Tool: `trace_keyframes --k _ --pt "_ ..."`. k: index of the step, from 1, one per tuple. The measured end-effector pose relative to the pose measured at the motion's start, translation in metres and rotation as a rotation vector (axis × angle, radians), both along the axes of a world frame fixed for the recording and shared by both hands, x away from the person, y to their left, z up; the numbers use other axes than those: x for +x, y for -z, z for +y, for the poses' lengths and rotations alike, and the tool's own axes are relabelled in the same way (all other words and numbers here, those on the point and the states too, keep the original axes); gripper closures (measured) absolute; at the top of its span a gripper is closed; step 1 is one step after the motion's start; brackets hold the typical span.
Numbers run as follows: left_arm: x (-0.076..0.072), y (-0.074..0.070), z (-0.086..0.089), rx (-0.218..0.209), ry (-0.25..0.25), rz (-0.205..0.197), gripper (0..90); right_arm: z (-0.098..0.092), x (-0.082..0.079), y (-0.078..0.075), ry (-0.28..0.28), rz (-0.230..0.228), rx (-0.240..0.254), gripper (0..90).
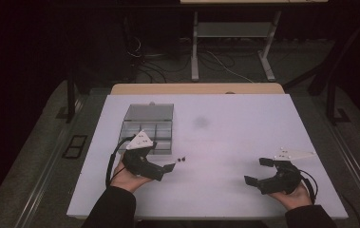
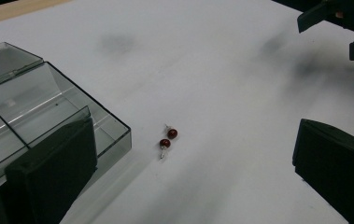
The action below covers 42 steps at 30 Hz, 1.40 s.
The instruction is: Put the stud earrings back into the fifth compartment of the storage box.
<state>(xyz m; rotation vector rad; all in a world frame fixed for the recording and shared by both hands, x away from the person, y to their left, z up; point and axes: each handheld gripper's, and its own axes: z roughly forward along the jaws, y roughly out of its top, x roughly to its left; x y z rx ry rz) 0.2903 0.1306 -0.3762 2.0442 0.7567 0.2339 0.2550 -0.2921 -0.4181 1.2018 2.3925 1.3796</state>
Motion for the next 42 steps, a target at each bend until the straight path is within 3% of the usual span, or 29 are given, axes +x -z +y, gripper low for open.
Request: trace_keyframes --k 14,29,42 --pt "0.015 -0.001 -0.023 0.089 0.062 0.027 0.0 0.0 0.0 0.0 -0.001 0.001 -0.002 0.3" --pt "0.024 0.012 -0.042 0.204 0.139 0.065 0.0 0.001 0.0 0.001 -0.006 -0.001 -0.011 0.3" --pt "0.034 0.018 -0.052 0.27 0.172 0.084 3.0 0.001 -0.001 0.002 -0.009 0.003 -0.013 0.3"
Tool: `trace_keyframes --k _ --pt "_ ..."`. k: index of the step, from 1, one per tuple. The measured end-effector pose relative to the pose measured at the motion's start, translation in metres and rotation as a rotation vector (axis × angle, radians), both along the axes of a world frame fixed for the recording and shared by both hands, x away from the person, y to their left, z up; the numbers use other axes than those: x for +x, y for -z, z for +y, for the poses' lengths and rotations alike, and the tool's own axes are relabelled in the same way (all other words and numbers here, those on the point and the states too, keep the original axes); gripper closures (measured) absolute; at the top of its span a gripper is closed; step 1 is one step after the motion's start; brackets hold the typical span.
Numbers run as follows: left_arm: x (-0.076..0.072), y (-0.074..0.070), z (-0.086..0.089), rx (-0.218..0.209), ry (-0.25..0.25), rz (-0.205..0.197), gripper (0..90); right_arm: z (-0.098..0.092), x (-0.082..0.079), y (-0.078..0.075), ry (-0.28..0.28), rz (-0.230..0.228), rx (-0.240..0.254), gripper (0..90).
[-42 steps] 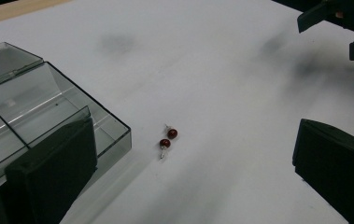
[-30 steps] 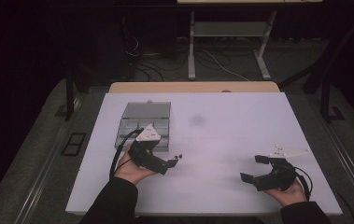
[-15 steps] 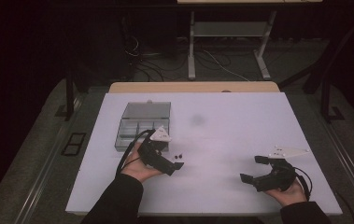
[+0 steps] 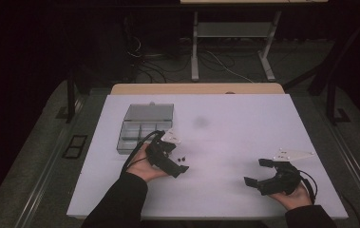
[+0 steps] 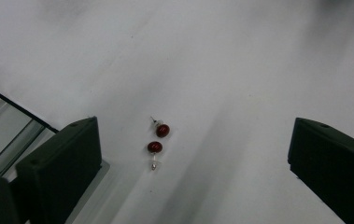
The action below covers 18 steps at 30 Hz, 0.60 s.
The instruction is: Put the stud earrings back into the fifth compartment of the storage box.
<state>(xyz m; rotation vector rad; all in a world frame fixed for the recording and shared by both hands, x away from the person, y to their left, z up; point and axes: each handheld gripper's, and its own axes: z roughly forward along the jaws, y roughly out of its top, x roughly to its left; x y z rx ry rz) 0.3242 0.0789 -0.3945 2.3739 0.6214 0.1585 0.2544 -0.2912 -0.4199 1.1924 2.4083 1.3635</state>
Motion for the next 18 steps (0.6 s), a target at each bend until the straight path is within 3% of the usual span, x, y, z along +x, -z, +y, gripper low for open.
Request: trace_keyframes --k 18 --pt "0.008 0.017 -0.005 0.105 0.052 0.024 20.2 0.0 0.0 0.001 -0.007 0.004 -0.003 0.3"
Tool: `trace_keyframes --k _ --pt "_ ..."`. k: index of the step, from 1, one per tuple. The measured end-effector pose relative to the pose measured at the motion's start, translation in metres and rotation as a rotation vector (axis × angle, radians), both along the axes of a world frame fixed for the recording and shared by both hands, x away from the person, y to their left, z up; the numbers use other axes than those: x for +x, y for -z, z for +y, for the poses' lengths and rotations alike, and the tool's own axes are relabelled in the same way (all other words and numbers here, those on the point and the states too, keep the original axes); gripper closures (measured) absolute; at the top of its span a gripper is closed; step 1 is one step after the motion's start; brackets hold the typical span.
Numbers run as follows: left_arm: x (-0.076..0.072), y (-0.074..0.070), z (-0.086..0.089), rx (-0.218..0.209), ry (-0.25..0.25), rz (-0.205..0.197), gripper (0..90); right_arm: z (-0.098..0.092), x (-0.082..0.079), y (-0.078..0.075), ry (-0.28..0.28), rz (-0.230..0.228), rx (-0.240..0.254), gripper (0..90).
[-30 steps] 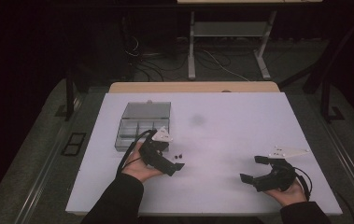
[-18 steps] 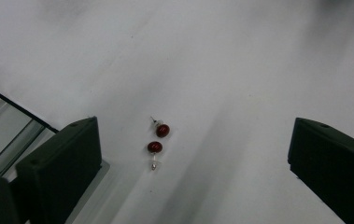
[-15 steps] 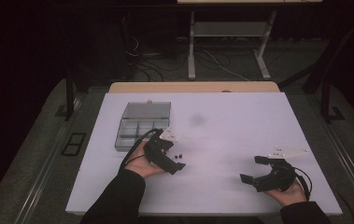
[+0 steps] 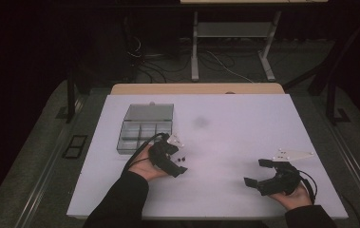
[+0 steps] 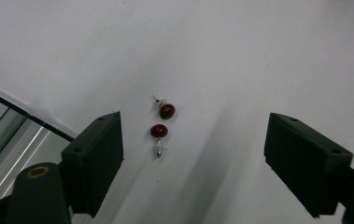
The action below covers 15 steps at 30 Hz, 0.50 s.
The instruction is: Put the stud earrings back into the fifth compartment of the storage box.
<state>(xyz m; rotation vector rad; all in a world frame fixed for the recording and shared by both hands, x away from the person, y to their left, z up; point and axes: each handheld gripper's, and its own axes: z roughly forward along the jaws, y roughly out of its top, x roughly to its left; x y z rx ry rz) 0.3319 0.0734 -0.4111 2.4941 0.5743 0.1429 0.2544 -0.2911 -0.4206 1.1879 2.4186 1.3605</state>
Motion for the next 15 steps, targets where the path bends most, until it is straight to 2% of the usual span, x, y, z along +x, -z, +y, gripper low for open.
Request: trace_keyframes --k 3,8,15 --pt "0.002 0.003 -0.001 0.014 0.014 0.014 25.9 0.0 0.0 0.0 -0.001 0.0 0.0 0.3" --pt "0.005 0.008 -0.002 0.037 0.028 0.022 30.2 0.001 0.0 0.0 -0.002 -0.001 -0.002 0.3" --pt "0.012 0.014 0.0 0.036 0.023 0.022 39.1 0.001 0.0 0.001 -0.006 0.002 -0.004 0.3"
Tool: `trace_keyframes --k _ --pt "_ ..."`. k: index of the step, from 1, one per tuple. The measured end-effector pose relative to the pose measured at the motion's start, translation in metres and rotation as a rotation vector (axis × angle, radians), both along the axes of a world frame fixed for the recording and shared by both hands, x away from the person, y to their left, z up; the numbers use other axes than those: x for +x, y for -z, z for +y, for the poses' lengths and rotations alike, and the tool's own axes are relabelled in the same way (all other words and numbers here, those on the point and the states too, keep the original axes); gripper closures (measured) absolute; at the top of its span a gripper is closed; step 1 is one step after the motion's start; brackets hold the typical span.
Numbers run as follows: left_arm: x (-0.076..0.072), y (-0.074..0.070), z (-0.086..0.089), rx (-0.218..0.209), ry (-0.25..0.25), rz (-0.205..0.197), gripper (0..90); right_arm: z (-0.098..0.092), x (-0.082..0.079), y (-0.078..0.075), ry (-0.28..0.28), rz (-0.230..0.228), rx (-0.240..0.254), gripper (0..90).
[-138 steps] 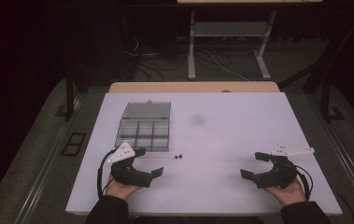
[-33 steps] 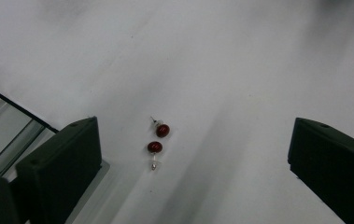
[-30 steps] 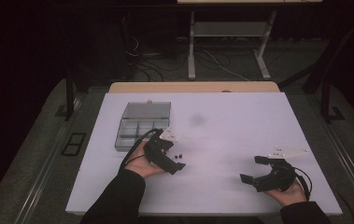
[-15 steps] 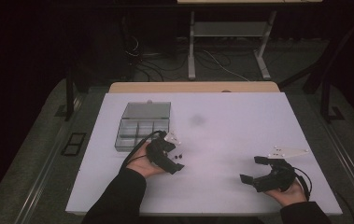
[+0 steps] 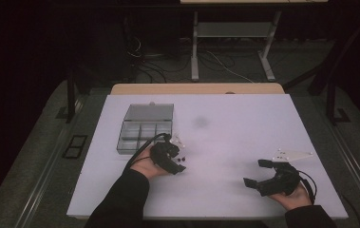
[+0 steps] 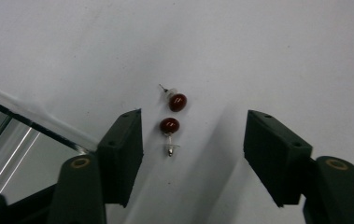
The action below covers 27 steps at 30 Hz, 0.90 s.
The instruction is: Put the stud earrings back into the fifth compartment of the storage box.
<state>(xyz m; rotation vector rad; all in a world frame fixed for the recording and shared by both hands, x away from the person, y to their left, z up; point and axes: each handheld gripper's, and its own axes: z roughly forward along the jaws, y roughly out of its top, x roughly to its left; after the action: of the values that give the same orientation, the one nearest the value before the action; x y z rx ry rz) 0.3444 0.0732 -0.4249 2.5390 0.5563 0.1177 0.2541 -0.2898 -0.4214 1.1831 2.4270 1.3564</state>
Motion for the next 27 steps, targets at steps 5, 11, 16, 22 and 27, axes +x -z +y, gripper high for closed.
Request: trace_keyframes --k 5,11,16,22,27 --pt "0.004 0.0032 0.0002 -0.002 0.004 -0.001 45.9 0.0004 0.0 0.0002 -0.001 0.002 0.0 0.3" --pt "0.0067 0.0054 0.001 0.0 0.004 -0.012 54.4 0.0006 0.0003 0.0008 -0.004 -0.002 -0.003 0.3" --pt "0.0089 0.0054 0.0032 0.0 -0.001 -0.018 62.2 0.0006 0.0005 0.0011 -0.004 -0.003 -0.004 0.3" --pt "0.0075 0.0055 0.0017 0.011 0.014 -0.046 70.5 0.0005 0.001 0.0014 -0.001 -0.001 -0.008 0.3" --pt "0.006 0.0057 -0.0011 0.013 0.019 -0.051 77.8 0.0003 0.0009 0.0013 0.003 0.004 -0.008 0.3"
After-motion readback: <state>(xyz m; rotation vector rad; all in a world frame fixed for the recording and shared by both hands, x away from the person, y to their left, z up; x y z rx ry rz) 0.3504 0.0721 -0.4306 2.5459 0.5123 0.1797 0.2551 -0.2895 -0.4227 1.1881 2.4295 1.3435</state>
